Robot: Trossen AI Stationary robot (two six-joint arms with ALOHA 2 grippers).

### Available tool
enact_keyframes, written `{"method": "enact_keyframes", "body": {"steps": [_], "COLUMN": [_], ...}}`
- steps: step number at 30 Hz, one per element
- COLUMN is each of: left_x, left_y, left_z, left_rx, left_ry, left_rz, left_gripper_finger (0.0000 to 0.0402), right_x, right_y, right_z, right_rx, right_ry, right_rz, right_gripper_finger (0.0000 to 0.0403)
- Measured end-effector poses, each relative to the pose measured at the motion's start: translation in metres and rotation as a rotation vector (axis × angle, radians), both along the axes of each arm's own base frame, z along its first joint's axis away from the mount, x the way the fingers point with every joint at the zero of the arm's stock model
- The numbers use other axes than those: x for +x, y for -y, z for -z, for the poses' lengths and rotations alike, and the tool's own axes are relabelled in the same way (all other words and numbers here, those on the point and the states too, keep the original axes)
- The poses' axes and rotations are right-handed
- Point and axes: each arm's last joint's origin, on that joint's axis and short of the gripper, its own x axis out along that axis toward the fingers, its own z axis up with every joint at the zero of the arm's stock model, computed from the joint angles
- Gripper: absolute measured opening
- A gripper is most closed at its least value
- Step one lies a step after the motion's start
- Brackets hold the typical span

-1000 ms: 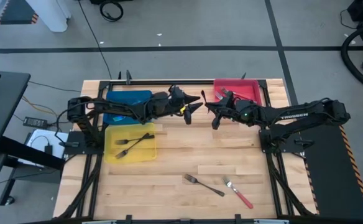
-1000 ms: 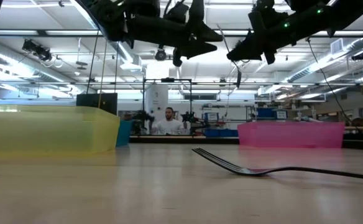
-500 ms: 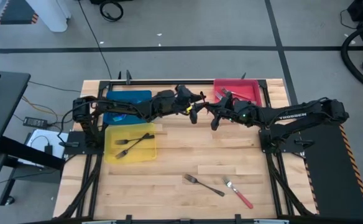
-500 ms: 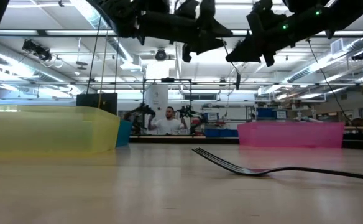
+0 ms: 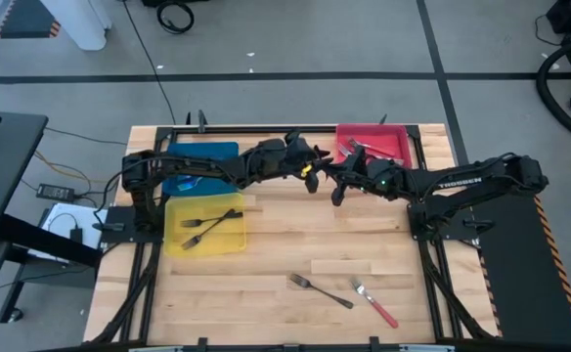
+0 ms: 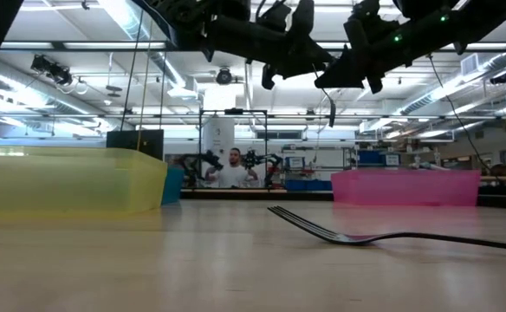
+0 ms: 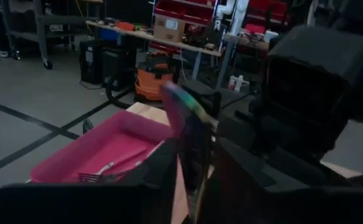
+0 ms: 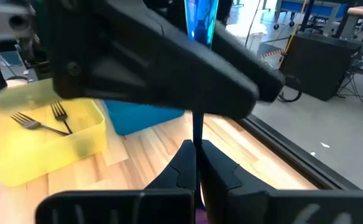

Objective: Sort silverware by color (type)
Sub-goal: Put the blue fork into the blue bin

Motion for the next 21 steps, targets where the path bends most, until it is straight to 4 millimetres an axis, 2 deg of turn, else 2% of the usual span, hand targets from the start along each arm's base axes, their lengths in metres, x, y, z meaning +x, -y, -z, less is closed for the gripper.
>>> {"method": "enact_keyframes", "body": {"steps": [7,21], "left_x": [-0.0006,-0.0014], "left_y": [-0.0028,-0.0069], "left_z": [0.0003,0.0002], "left_rx": [0.045,0.144], "left_ry": [-0.016,-0.047], "left_rz": [0.0,-0.001], "left_gripper_finger": [0.0009,0.0001], "right_x": [-0.0002,-0.0002], "right_y": [0.0027,0.0027], "right_z": [-0.0007,-0.0007], "right_rx": [-0.001,-0.01], "right_ry": [0.005,0.0], "right_rz": [0.0,-0.009], "right_gripper_finger": [0.0019,0.0033]}}
